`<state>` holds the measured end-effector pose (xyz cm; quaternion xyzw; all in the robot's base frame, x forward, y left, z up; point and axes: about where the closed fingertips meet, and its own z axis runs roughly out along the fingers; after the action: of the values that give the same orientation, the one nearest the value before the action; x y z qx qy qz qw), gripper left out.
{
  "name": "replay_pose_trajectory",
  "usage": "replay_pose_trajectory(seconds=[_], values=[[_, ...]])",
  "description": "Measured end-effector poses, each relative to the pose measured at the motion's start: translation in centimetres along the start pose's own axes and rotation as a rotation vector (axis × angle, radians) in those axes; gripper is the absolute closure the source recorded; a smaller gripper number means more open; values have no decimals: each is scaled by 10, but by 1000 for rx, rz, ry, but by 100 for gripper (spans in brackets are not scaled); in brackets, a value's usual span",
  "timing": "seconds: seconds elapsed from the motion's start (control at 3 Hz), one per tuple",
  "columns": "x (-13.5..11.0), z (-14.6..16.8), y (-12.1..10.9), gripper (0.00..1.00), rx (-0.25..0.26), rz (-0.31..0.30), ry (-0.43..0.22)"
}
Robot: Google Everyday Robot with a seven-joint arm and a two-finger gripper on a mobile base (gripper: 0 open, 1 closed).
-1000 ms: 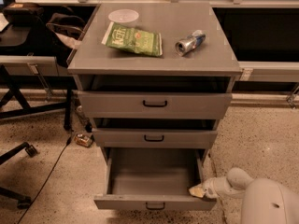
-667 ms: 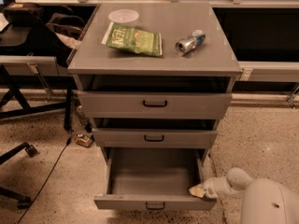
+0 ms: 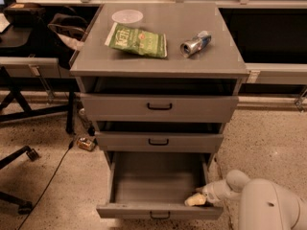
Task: Open bottom drawer
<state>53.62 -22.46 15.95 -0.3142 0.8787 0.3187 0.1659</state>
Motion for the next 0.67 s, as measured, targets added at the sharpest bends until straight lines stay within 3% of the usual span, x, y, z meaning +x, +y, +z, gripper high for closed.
replay_pose_trajectory(seconds=[0.67], values=[[-10,5,7,0,0,0,0]])
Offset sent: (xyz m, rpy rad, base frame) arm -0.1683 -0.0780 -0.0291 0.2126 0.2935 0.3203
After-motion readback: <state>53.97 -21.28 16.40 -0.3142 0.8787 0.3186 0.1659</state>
